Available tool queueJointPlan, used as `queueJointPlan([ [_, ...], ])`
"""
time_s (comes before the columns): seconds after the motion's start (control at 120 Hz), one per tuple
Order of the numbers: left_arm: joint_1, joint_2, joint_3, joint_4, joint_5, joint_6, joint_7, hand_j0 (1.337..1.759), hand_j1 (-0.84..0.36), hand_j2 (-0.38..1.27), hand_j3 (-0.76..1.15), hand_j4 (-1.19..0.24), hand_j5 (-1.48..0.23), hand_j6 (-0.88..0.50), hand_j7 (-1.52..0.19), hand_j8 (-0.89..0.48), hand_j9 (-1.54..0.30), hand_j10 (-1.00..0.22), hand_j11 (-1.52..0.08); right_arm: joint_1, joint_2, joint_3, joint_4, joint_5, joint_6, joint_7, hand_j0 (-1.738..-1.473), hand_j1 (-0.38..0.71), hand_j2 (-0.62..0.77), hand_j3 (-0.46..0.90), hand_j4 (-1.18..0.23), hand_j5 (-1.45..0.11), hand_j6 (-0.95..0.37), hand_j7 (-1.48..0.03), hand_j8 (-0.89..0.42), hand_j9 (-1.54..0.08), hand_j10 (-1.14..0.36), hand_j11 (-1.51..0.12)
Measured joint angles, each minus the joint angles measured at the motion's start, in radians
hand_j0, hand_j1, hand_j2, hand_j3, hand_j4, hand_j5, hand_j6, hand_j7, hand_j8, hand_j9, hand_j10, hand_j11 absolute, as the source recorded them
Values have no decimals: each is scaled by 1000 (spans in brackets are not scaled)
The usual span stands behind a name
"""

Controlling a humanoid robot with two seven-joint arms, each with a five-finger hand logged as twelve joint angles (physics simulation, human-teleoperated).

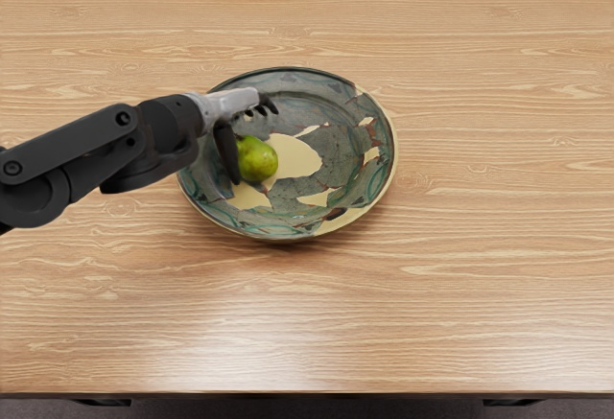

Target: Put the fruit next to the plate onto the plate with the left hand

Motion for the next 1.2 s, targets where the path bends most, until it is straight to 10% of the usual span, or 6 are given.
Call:
queueJointPlan([
  [0.675, -15, 401, -156, -14, -845, -385, 0, 1658, 318, 8, 0, -29, -36, -29, -36, -29, -35, -29, -35, 0, 0, 0, 0, 0, 1, 0, -1658, -349, 0, 0, 0, 0, 0, 0, 0, 0, 0, 0],
  [1.2, -15, 403, -158, -14, -950, -411, 0, 1658, 325, 5, 0, -23, -27, -23, -27, -23, -27, -22, -27, -2, 0, 0, 0, 0, 2, 0, -1658, -349, 0, 0, 0, 0, 0, 0, 0, 0, 0, 0],
])
